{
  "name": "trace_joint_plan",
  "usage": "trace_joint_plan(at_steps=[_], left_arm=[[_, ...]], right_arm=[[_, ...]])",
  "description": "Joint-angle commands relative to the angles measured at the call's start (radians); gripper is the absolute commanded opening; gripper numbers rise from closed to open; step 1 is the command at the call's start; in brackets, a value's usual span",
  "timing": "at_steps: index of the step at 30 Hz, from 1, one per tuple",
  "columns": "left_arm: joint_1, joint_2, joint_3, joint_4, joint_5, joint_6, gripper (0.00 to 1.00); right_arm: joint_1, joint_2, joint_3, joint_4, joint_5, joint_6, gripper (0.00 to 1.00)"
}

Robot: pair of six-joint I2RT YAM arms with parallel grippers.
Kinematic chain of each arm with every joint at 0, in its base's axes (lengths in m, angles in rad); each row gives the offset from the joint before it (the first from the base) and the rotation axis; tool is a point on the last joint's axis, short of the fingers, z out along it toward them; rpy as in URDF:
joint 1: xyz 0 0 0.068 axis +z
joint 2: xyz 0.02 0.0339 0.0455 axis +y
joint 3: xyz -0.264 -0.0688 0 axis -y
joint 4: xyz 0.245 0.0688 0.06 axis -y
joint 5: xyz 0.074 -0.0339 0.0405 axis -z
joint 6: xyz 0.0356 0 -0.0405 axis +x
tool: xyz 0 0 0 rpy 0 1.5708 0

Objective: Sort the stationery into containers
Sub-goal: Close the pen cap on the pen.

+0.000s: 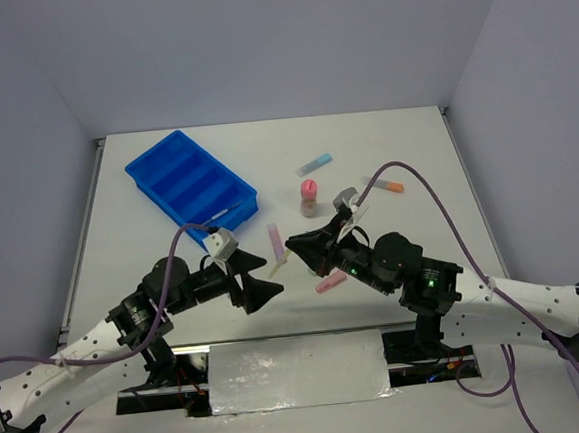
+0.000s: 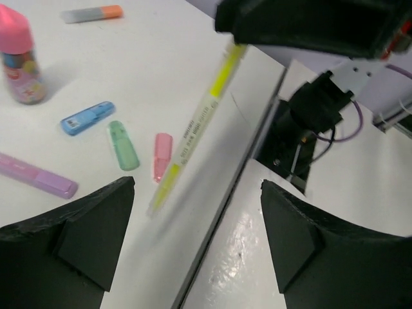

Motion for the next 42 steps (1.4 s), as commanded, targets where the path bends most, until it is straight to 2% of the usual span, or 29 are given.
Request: trace_joint_plan(at_steps=[1,4,7,10,12,13,16,17,25,28,32,35,37,41,42], left_arm=[[-0.001,0.007,0.017,0.134,0.173,0.076,0.91],[-0.001,0.043,0.028,0.141,0.204,0.081,0.90],[-0.002,0.072,0.033,0.164,0.209,0.077,0.84],[-0.001,0.092,0.034,0.178,0.210,0.078,0.72],[-0.001,0.102,0.037,0.175,0.213,0.080,0.49],[-0.001,0.107,0.039,0.174,0.212,0.078,0.27],[-0.001,0.102,0.042,0.167,0.204,0.073,0.04],[-0.001,0.098,0.040,0.170,0.203,0.072,0.01],[-0.002,0.055,0.054,0.184,0.154,0.040,0.00],[-0.002,0.050,0.065,0.169,0.117,0.031,0.00],[-0.001,0.052,0.068,0.164,0.106,0.023,0.00],[-0.002,0.058,0.065,0.167,0.109,0.021,0.00],[-0.001,0.059,0.056,0.174,0.112,0.020,0.00],[-0.001,0.053,0.045,0.184,0.101,0.003,0.00],[-0.002,0.050,0.044,0.189,0.103,0.000,0.00]], right_arm=[[-0.006,-0.016,0.071,-0.086,-0.045,-0.005,0.00],[-0.008,-0.015,0.091,-0.090,-0.085,0.000,0.00],[-0.006,-0.004,0.102,-0.080,-0.114,0.008,0.00],[-0.008,0.014,0.113,-0.077,-0.148,0.017,0.00],[-0.006,0.016,0.116,-0.074,-0.160,0.020,0.00],[-0.006,0.016,0.117,-0.074,-0.163,0.020,0.00],[-0.006,0.022,0.122,-0.080,-0.158,0.018,0.00],[-0.006,0.025,0.122,-0.080,-0.161,0.017,0.00],[-0.006,0.048,0.096,-0.049,-0.191,0.001,0.09],[-0.005,0.045,0.093,-0.049,-0.192,-0.003,0.20],[-0.006,0.037,0.096,-0.055,-0.189,-0.005,0.43],[-0.005,0.027,0.097,-0.058,-0.189,-0.006,0.57],[-0.006,0.016,0.099,-0.060,-0.189,-0.009,0.61],[-0.007,-0.002,0.093,-0.066,-0.169,-0.022,0.76],[-0.006,-0.010,0.091,-0.069,-0.162,-0.022,0.77]])
